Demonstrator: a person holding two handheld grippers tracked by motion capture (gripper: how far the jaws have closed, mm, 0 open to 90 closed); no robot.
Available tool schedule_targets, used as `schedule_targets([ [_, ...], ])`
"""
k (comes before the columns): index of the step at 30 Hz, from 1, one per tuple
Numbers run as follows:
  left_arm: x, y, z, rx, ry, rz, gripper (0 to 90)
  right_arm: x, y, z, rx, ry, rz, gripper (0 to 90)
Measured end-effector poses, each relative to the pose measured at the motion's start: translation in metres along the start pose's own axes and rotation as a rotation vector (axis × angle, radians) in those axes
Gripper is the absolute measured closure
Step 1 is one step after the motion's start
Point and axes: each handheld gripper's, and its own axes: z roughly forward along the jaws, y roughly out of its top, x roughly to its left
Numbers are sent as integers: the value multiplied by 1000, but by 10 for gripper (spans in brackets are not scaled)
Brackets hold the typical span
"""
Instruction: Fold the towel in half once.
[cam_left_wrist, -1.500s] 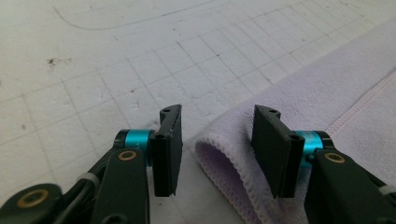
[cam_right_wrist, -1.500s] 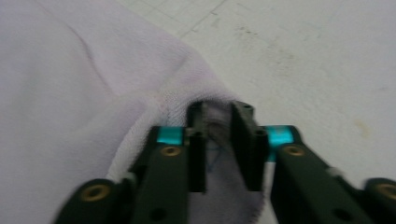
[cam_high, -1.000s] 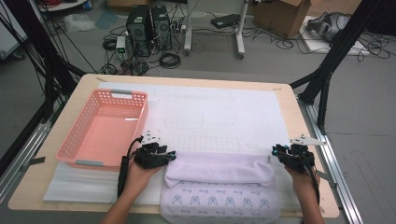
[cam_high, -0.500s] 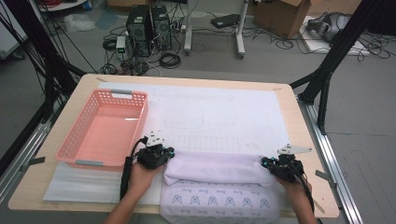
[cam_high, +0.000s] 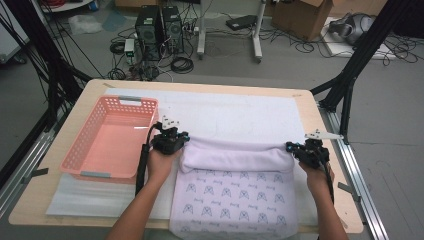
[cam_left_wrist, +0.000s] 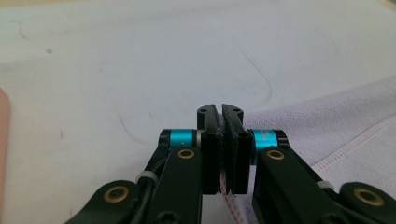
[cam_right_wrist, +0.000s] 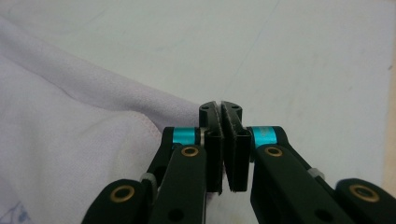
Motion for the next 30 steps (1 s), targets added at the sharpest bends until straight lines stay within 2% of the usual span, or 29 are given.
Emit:
schedule_targets([
  [5, 12, 17, 15, -28, 10, -33, 860, -10, 23, 16, -18, -28, -2, 879],
  [9, 21, 26, 28, -16, 20, -47, 860, -16, 36, 28, -25, -38, 3, 879],
  [10, 23, 28, 29, -29, 24, -58, 860, -17, 40, 31, -22, -43, -1, 878],
  [13, 30, 34, 35, -11, 26, -53, 860, -18, 49, 36, -38, -45, -4, 878],
  [15, 34, 38, 36, -26, 26, -66, 860, -19, 55, 40, -38, -51, -5, 879],
  [17, 37, 39, 37, -62, 25, -100, 860, -20, 60, 44, -42, -62, -8, 878],
  [19, 42, 37, 41, -60, 24, -127, 860, -22, 66, 47, -46, -63, 0, 878],
  [21, 43, 34, 44, -49, 25, -116, 860, -22, 73, 51, -42, -69, -12, 878],
  [24, 43, 30, 47, -40, 5, -82, 856, -20, 77, 57, -30, -80, -20, 877],
  [25, 43, 30, 47, -40, 3, -79, 837, -21, 76, 60, -18, -84, -20, 876],
  [26, 43, 29, 48, -39, 2, -85, 770, -21, 75, 63, -5, -85, -7, 867],
  [27, 43, 30, 47, -33, -5, -101, 666, -21, 73, 65, 7, -77, 11, 840],
  [28, 43, 30, 47, -27, -12, -105, 599, -22, 71, 67, 17, -72, 25, 761],
  [30, 41, 29, 45, -8, -33, -90, 558, -23, 67, 67, 13, -76, 50, 691],
])
